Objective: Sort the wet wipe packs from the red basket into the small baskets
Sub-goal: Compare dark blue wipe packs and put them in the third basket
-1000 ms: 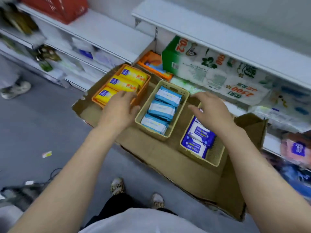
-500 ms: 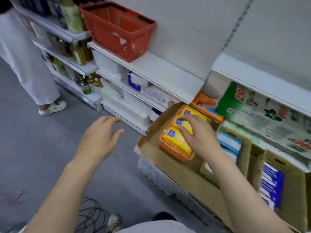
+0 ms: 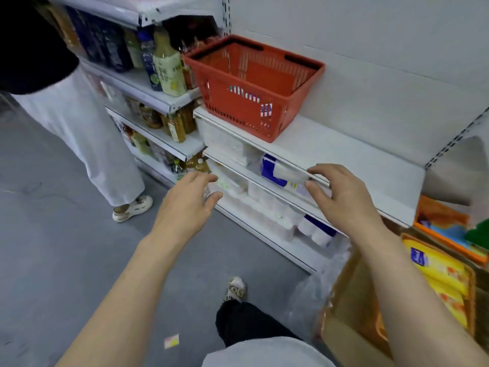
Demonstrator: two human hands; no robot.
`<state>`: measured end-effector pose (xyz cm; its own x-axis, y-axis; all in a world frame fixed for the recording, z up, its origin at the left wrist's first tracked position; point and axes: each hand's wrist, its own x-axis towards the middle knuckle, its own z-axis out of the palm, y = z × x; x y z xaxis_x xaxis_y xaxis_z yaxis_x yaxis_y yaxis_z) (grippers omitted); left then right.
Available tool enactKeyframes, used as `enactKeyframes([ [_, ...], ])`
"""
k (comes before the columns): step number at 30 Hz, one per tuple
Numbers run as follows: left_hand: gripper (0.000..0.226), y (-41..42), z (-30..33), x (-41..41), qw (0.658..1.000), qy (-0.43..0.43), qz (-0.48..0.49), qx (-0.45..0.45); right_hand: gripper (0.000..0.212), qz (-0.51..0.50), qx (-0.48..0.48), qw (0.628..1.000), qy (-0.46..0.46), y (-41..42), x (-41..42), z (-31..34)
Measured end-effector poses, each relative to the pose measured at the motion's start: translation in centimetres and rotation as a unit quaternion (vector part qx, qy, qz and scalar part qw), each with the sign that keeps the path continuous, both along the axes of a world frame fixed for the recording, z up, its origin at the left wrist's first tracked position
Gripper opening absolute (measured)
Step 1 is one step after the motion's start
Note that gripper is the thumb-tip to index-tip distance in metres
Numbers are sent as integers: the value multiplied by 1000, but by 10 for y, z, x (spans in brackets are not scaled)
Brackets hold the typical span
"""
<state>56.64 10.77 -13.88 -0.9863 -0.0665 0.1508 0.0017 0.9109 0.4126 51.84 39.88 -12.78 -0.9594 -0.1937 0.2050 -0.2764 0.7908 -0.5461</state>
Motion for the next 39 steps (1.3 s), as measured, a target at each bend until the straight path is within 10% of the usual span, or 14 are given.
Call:
enactKeyframes([
  [22, 31, -88, 21, -495, 980, 59, -177, 74, 29, -149, 33, 988, 2, -123, -373, 49],
  [39, 60, -121, -28, -651, 916, -288, -278, -19, 59, -39, 268, 893, -359, -180, -572, -90],
])
